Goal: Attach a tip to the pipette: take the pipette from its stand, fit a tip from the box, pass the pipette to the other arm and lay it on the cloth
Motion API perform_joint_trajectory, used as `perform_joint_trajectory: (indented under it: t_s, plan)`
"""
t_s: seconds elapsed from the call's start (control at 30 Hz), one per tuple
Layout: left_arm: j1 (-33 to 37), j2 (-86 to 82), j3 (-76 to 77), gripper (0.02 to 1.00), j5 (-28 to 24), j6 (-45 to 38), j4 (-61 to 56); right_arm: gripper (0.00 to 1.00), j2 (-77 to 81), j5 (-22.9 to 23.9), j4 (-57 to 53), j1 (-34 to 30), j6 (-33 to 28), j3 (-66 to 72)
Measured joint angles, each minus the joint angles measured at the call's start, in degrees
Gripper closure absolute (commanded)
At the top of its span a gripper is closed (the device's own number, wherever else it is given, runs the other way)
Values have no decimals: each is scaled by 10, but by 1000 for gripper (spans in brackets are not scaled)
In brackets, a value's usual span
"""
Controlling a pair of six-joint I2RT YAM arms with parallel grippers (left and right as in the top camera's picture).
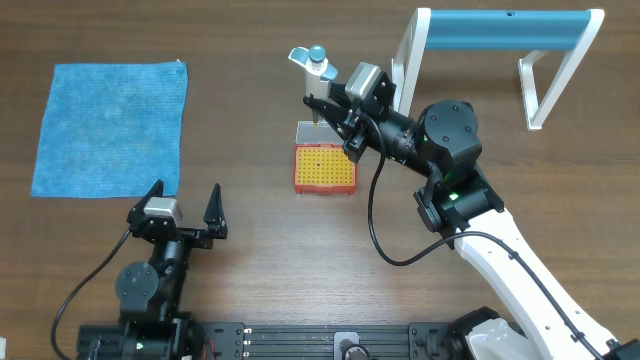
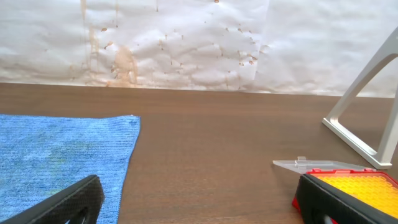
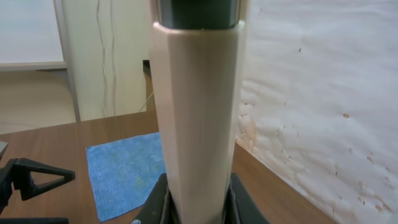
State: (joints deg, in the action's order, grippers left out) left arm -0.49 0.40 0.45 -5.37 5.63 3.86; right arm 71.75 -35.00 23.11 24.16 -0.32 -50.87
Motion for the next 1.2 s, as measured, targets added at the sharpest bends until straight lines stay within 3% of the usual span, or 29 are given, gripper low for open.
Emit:
perform_joint_trajectory:
  t_s: [0.03,0.13,0.23,0.87,0.93,1.07,1.2]
  plan:
    - [0,0,0,20,3,0,0,923,0,0,0,0,0,0]
    - [-1,0,0,20,83,0,0,923,0,0,0,0,0,0]
    - [-1,0,0,23,116,0,-2,923,0,0,0,0,0,0]
    - [-1,1,-1,23,129,0,-44,928,0,0,0,0,5,0]
    - [-1,4,0,23,87,1,-132,923,0,0,0,0,18,0]
    - [-1,77,79,23,36,17,-56,923,-1,0,-2,0,28,0]
    - [-2,354,364,23,-35,-45,-30,923,-5,-2,26,0,81,-3]
